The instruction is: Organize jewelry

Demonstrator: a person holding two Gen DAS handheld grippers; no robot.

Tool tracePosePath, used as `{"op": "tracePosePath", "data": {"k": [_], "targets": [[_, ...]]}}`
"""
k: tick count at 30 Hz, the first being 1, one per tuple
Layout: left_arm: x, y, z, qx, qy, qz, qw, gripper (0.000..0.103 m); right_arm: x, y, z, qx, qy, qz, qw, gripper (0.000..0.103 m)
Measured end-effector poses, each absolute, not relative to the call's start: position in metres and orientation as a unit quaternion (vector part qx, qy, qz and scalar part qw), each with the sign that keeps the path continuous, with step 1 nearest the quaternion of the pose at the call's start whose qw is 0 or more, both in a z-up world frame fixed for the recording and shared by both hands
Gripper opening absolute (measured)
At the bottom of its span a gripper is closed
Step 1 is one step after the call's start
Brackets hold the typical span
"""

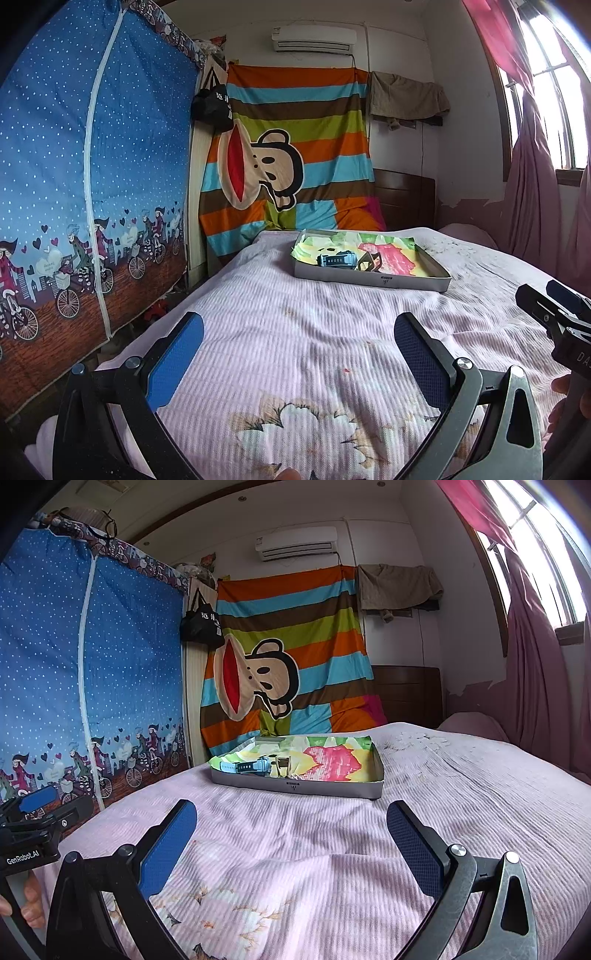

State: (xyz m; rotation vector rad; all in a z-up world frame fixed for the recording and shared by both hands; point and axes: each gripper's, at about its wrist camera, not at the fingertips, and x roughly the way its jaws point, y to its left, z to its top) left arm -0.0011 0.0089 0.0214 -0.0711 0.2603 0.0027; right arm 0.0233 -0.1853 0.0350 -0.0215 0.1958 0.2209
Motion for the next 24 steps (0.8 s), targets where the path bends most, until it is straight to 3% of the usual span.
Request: {"op": "tracePosePath", "data": {"k": [24], "targets": [[-0.0019, 0.0097, 0.0220, -0.035, 0.130, 0.001, 0.991, 0.101, 0.0234, -0.1850, 0.0347, -0.010, 0.098, 0.110, 0.989, 0.103]]}}
